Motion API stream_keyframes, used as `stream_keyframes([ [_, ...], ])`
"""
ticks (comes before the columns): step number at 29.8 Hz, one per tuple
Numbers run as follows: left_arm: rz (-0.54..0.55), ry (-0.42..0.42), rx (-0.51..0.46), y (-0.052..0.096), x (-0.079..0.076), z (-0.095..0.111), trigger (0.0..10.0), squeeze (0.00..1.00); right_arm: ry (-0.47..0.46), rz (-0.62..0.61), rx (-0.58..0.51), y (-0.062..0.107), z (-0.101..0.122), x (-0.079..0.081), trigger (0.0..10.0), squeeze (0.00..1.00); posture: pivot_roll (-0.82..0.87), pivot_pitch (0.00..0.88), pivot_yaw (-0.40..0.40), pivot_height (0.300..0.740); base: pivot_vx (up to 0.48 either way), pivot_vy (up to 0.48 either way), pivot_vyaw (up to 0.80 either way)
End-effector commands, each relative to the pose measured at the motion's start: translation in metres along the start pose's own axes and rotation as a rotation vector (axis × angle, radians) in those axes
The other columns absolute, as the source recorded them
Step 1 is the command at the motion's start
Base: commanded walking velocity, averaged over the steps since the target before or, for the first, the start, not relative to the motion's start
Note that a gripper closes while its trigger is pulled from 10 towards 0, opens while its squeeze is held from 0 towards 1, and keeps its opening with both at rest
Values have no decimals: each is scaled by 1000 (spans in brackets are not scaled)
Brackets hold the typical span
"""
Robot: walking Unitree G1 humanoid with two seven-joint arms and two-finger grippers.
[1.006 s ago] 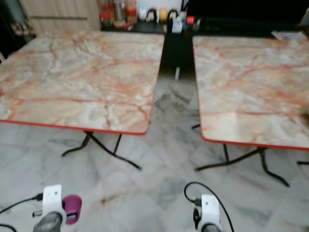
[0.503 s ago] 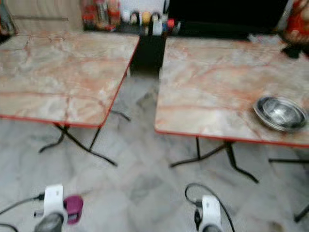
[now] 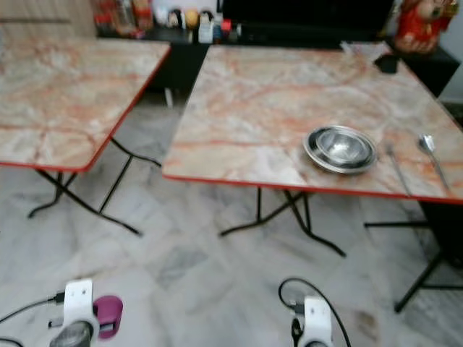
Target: Setting the table
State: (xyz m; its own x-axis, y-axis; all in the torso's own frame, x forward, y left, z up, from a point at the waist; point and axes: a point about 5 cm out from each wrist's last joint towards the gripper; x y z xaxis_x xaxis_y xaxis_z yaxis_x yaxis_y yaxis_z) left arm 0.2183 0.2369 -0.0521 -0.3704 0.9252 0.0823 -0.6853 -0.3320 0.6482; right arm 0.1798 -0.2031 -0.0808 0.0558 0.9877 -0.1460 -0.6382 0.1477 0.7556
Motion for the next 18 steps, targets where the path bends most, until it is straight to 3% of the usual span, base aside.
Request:
stream_keyframes([
  [1, 15, -13, 12, 1, 9, -4, 10000, 0, -21, 8, 4, 1, -2, 6, 10000, 0, 17, 142, -22, 740, 0, -480, 0],
  [7, 14, -15, 19, 1, 8, -5, 10000, 0, -21, 7, 5, 0, -1, 6, 10000, 0, 19, 146, -25, 740, 0, -471, 0],
  [18, 15, 45, 26, 3, 13, -11, 10000, 0, -17, 9, 1, 0, 0, 5, 10000, 0, 25, 151, -34, 740, 0, 0, 0],
])
Point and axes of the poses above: a point about 5 cm out from each wrist's last joint towards the gripper, its own y axis pointing back from the gripper into the wrist, its own z axis along the axis of the wrist's last joint, x = y × z, and after that the axes turned 6 degrees about y, right-handed
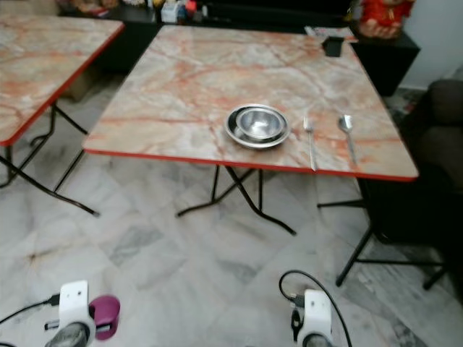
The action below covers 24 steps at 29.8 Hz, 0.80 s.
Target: Setting the table
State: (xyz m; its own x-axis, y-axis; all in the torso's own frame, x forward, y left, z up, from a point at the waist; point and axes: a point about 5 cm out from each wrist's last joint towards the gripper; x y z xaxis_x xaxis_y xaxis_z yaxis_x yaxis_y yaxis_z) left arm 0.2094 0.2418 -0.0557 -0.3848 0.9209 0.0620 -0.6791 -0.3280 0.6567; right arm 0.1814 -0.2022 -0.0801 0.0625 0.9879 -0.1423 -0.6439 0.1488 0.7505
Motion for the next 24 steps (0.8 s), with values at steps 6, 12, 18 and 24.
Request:
stream_keyframes([
  [6, 33, 17, 18, 1, 8, -5, 10000, 0, -9, 11, 9, 0, -1, 4, 10000, 0, 24, 149, -34, 740, 157, 0, 0],
  [12, 26, 14, 12, 1, 6, -3, 10000, 0, -21, 14, 11, 0, -1, 5, 10000, 0, 23, 149, -33, 740, 335, 0, 0],
  [18, 24, 7, 7, 0, 6, -2, 10000, 0, -17, 17, 4, 0, -2, 6, 10000, 0, 24, 149, -27, 740, 358, 0, 0],
  [24, 30, 0, 3, 0, 8, -1, 10000, 0, -38, 17, 9, 1, -3, 8, 10000, 0, 27, 148, -23, 740, 375, 0, 0],
])
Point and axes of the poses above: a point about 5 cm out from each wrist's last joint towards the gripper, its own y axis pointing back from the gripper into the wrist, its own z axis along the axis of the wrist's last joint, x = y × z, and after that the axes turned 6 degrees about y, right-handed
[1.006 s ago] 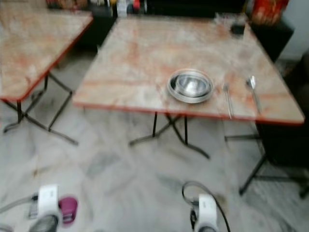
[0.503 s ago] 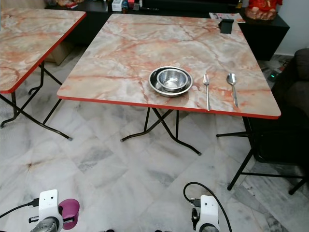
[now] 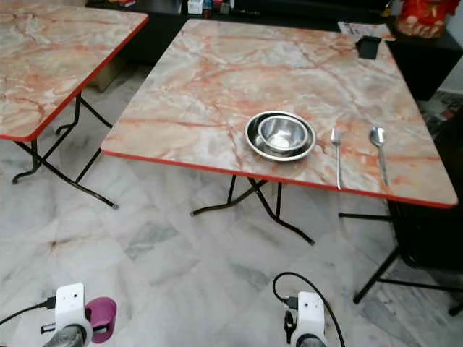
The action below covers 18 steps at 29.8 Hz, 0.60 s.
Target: Setting the table
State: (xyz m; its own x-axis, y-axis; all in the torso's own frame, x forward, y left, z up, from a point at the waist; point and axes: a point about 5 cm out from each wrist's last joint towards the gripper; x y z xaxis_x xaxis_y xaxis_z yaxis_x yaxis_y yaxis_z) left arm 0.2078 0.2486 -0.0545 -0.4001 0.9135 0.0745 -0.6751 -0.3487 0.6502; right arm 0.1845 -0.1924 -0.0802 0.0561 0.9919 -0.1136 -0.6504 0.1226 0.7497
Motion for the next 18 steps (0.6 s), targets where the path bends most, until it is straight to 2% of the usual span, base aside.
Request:
stream_keyframes([
  [1, 9, -2, 8, 0, 1, -2, 10000, 0, -27, -7, 16, 1, -5, -2, 10000, 0, 26, 148, -23, 740, 382, 0, 0],
  [5, 6, -3, 6, 0, 1, -1, 10000, 0, -28, -6, 18, 1, -5, -1, 10000, 0, 26, 148, -23, 740, 390, 0, -592],
  [18, 1, -3, 12, 1, 0, -3, 10000, 0, -9, -11, 17, 1, -6, -3, 10000, 0, 29, 150, -28, 740, 392, 0, 0],
])
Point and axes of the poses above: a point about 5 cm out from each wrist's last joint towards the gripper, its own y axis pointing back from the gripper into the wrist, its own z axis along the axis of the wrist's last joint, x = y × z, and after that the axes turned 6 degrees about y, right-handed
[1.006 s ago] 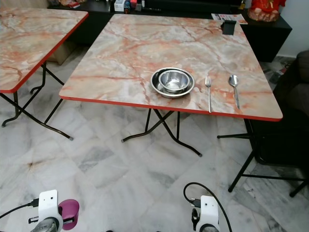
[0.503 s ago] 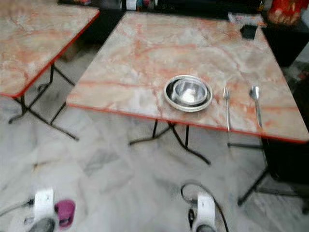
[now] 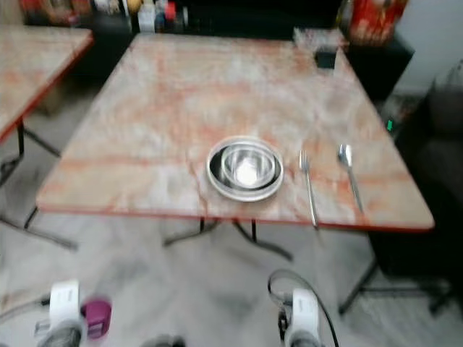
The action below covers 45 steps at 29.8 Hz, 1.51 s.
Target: Setting the table
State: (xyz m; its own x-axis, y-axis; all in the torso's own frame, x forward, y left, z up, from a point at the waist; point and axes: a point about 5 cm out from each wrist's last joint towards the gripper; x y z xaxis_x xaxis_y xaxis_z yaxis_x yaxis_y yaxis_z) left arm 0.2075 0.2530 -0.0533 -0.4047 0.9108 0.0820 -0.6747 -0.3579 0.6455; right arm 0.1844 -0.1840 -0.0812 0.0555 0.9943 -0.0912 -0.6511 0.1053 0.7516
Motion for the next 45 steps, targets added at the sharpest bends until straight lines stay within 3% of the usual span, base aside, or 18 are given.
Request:
stream_keyframes([
  [1, -7, -1, 19, 1, -4, -5, 10000, 0, 7, -28, 18, 1, -5, -11, 10000, 0, 30, 149, -28, 740, 386, 0, 0],
  [8, 58, -2, 17, 2, 6, -7, 10000, 0, 8, -28, 17, 1, -4, -11, 10000, 0, 35, 149, -32, 740, 0, 0, 0],
  [12, 180, 22, -5, 3, 26, -5, 10000, 0, 13, -27, 20, 1, -4, -12, 10000, 0, 37, 148, -34, 740, 0, 0, 0],
  [14, 295, -1, -40, 3, 45, 3, 10000, 0, 15, -26, 20, 1, -4, -12, 10000, 0, 40, 149, -36, 740, 0, 0, 0],
  [15, 295, -1, -40, 3, 45, 3, 10000, 0, 15, -26, 20, 1, -4, -12, 10000, 0, 40, 149, -36, 740, 0, 0, 0],
  [17, 456, 31, -104, 4, 71, 19, 10000, 0, 19, -24, 22, 1, -4, -12, 10000, 0, 50, 151, -41, 740, 0, 0, 0],
  [18, 456, 31, -104, 4, 71, 19, 10000, 0, 19, -24, 22, 1, -4, -12, 10000, 0, 50, 151, -41, 740, 0, 0, 0],
  [22, 687, -45, -342, 9, 105, 77, 10000, 0, 31, -15, 22, 1, -3, -10, 10000, 0, 56, 150, -42, 740, 0, 0, 0],
  [26, 801, -113, -524, 17, 117, 118, 10000, 0, 31, -13, 22, 0, -3, -10, 10000, 0, 54, 144, -39, 740, 0, 0, 0],
  [27, 840, -131, -649, 23, 119, 146, 10000, 0, 31, -12, 22, 0, -2, -9, 10000, 0, 53, 137, -38, 740, 0, 0, 0],
  [31, 866, -142, -714, 27, 119, 161, 10000, 0, 31, -11, 22, 0, -2, -9, 10000, 0, 53, 137, -38, 740, 0, 0, 0],
  [32, 798, -83, -816, 31, 111, 187, 10000, 0, 32, -11, 21, 0, -2, -9, 10000, 0, 49, 130, -35, 740, 0, 0, 0],
  [33, 644, 47, -1016, 44, 94, 234, 10000, 0, 34, -11, 19, 0, -1, -9, 10000, 0, 42, 128, -33, 740, 0, 0, 0],
  [34, 561, 119, -1099, 53, 84, 256, 10000, 0, 34, -11, 18, 0, 0, -9, 10000, 0, 42, 126, -32, 740, 0, 0, 0],
  [36, 434, 202, -1189, 66, 68, 284, 10000, 0, 33, -11, 17, 0, 0, -9, 10000, 0, 41, 124, -31, 740, 0, 0, 0],
  [38, 258, 217, -1281, 83, 40, 314, 10000, 0, 33, -11, 16, 0, 0, -9, 10000, 0, 36, 118, -27, 740, 0, 0, 0],
  [43, 67, 223, -1278, 90, 13, 329, 10000, 0, 31, -12, 18, 0, -1, -9, 10000, 0, 33, 112, -22, 740, 0, 0, 0],
  [45, -163, 235, -1142, 86, -19, 334, 10000, 0, 28, -13, 23, 0, -3, -9, 10000, 0, 29, 111, -16, 740, 0, 0, 0],
])
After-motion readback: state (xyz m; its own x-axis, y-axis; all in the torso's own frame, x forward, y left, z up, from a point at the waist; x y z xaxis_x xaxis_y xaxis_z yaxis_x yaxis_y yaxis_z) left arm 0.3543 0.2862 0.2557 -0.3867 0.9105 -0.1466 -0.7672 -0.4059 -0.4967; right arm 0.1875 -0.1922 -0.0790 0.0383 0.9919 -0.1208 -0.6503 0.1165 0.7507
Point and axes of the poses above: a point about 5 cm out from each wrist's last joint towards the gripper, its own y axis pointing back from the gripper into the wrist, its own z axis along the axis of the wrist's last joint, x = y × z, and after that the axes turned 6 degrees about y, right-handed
